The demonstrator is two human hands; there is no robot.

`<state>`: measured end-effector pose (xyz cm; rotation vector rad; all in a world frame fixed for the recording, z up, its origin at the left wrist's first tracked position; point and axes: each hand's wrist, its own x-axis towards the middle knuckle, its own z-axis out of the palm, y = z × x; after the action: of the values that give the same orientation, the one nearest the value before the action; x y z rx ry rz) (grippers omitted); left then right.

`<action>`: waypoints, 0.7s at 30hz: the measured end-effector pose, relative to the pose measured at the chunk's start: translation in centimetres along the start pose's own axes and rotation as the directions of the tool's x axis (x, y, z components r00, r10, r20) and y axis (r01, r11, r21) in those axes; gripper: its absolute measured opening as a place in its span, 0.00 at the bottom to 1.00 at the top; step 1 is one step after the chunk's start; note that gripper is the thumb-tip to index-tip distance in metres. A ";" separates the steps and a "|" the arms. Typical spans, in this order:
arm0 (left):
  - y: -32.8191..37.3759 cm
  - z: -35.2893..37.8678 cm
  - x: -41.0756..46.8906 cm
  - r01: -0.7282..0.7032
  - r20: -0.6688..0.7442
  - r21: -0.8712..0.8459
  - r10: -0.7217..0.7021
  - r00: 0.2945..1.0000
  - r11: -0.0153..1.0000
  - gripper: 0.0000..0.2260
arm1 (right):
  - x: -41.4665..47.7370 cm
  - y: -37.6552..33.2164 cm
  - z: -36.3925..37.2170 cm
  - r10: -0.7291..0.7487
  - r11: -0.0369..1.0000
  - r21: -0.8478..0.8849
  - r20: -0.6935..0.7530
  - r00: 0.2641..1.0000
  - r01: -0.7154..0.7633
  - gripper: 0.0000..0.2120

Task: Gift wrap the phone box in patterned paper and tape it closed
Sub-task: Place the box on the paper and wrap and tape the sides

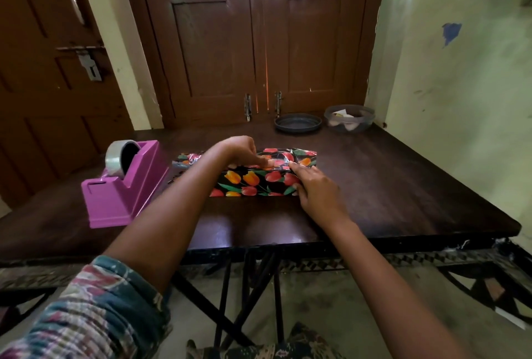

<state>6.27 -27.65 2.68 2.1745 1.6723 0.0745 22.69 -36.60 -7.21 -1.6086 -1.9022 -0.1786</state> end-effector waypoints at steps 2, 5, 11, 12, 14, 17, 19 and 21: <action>0.5 0.3 0.3 0.005 -0.029 0.064 -0.003 1.000 0.998 0.16 | 0.0 0.1 0.0 -0.005 1.000 0.002 -0.010 1.000 0.005 0.22; 0.8 -0.3 0.2 -0.002 0.046 -0.003 0.002 0.999 1.000 0.11 | 0.0 0.2 0.2 -0.012 1.000 0.002 -0.017 1.000 0.012 0.22; -1.0 -1.5 0.3 -0.006 -0.189 0.162 0.037 0.981 0.987 0.14 | 0.1 0.3 0.3 -0.016 1.000 -0.003 -0.031 0.999 0.016 0.22; -1.7 -1.5 0.5 0.010 -0.262 0.175 0.037 0.964 0.985 0.16 | 0.1 0.3 0.3 -0.017 1.000 -0.007 -0.033 0.999 0.016 0.22; -3.4 -1.3 0.5 0.007 -0.291 0.103 0.024 0.957 0.995 0.18 | 0.2 0.3 0.4 -0.023 1.000 -0.013 -0.048 0.999 0.023 0.22; -5.1 -0.6 0.0 0.001 -0.170 0.086 0.014 0.985 0.996 0.20 | 0.3 0.4 0.7 -0.060 0.997 -0.046 -0.092 0.994 0.056 0.22; -5.8 -0.2 -0.2 -0.012 -0.170 0.091 0.027 0.985 0.996 0.20 | 0.7 0.5 0.7 -0.077 0.994 -0.084 -0.115 0.990 0.068 0.22; -5.7 -0.3 -0.5 0.012 -0.192 0.139 0.015 0.981 0.990 0.20 | 1.4 0.6 0.4 -0.087 0.988 -0.134 -0.106 0.991 0.072 0.22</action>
<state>0.82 -26.86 1.08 2.3368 1.8305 0.1795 22.99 -35.11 -6.90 -1.5729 -1.9030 -0.4256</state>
